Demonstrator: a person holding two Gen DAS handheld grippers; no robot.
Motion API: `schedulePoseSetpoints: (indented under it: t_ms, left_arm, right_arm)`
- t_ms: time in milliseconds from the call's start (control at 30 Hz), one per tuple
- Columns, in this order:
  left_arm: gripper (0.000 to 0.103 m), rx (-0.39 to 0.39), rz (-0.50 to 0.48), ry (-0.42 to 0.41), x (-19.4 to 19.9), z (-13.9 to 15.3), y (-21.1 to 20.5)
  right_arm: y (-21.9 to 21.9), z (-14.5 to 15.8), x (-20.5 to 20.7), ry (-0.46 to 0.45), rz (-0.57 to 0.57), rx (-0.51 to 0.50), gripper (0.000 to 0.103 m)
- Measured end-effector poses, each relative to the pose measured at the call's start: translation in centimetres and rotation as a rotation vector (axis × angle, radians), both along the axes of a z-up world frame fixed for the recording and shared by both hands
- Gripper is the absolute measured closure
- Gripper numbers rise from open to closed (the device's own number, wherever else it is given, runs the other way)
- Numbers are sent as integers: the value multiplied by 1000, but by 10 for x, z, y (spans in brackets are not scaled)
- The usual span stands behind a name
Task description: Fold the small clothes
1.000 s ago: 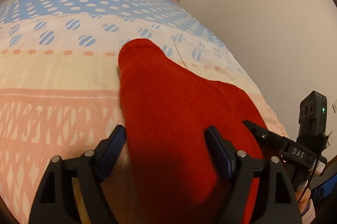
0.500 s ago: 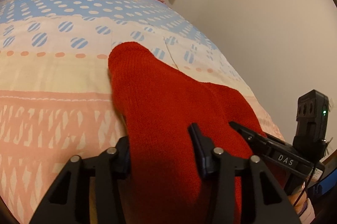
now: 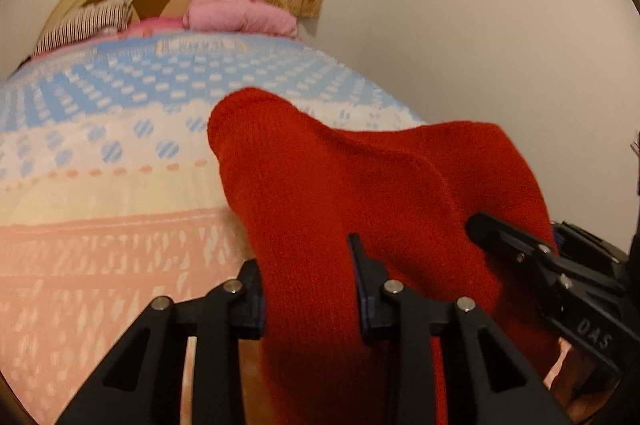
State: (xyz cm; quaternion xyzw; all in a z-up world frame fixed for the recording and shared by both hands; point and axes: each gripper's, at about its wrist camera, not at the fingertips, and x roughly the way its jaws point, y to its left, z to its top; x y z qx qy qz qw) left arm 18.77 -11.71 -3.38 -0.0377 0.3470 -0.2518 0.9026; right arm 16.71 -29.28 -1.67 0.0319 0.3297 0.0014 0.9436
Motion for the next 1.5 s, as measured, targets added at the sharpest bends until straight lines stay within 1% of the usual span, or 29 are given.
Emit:
schedulePoseSetpoints:
  t_ms: [100,167,300,400,600,733,900,1100,1233,1267,1500]
  left_arm:
    - [71,-11,-7,-36,-20,19,6]
    - [71,-26,-13,-52,-31,29,8]
    - [72,-48,-32,-67,-50,43,10]
    - [72,-60,-58,-69,-62,51,7]
    - [72,-60,-118,-104,-90,64,-3]
    - [72,-53,-160,-114,-104,65,-13]
    - [72,-41,-217,-112,-117,58,-31]
    - [72,-13,-267,-91,-118,45,-55]
    - [72,2,-302,-103,-115,44,-79]
    - [72,3,-308,-106,-121,45,-84]
    - [72,39,-367,-123,-113,39,-130]
  right_arm:
    - [18,21,-26,-58,-3,-48,67]
    - [28,34,-46,-95,-7,-62,67]
    - [34,58,-81,-149,-23,-23,67]
    - [36,69,-101,-172,-39,-2,67]
    - [38,91,-148,-225,-79,12,67]
    - [45,93,-177,-249,-123,-38,67]
    - [42,87,-205,-261,-203,-89,67]
    - [34,70,-221,-244,-287,-125,67]
    - [16,65,-226,-239,-326,-118,67]
    - [11,65,-228,-239,-337,-114,67]
    - [-45,57,-227,-232,-452,-72,67]
